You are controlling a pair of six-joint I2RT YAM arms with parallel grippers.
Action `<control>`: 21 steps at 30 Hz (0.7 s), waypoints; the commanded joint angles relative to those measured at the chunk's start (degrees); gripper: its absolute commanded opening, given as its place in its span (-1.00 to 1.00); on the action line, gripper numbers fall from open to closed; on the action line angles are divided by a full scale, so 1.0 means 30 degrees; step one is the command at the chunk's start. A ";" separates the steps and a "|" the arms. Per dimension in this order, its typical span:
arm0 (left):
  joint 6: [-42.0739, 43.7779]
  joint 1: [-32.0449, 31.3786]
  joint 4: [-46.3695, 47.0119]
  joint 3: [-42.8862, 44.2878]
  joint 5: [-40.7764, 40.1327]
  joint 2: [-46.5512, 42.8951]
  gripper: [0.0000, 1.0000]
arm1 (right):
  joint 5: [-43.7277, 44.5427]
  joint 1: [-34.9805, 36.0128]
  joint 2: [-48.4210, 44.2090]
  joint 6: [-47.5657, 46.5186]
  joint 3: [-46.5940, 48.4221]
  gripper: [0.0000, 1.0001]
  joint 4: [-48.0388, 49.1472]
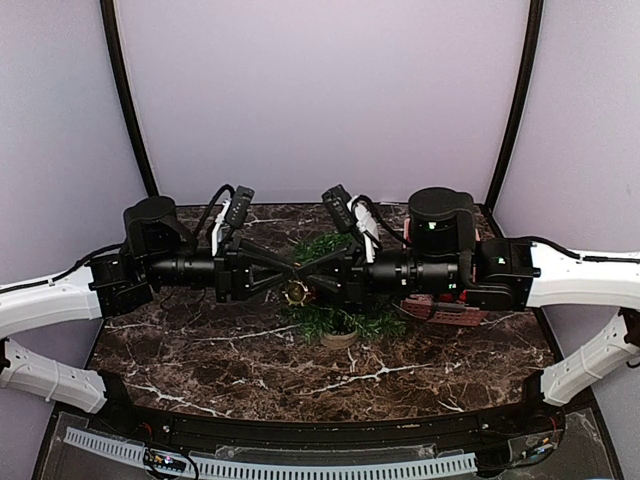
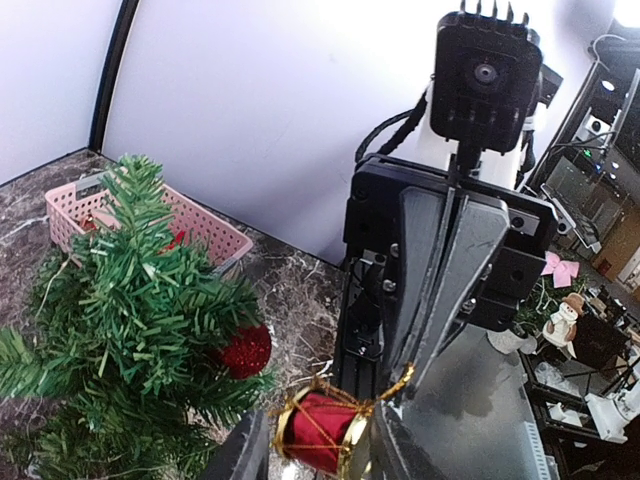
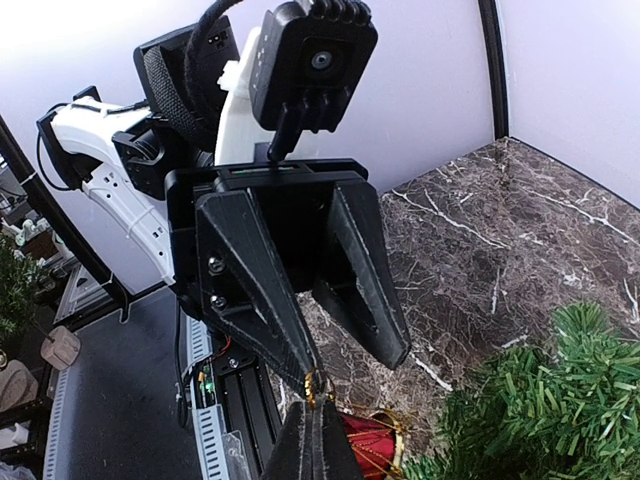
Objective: Decorate the small christmas tree
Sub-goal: Hang the ornament drum on the branch.
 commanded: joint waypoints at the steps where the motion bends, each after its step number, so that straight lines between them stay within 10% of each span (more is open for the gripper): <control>1: -0.0261 -0.0128 0.1744 0.0396 0.1218 -0.0037 -0.35 | -0.0320 -0.0077 -0.0517 0.0276 -0.0098 -1.00 0.0782; 21: -0.1130 -0.0185 0.2847 0.0011 0.2315 0.0472 -0.54 | -0.0457 -0.0123 -0.0395 0.0341 -0.0012 -1.00 0.0771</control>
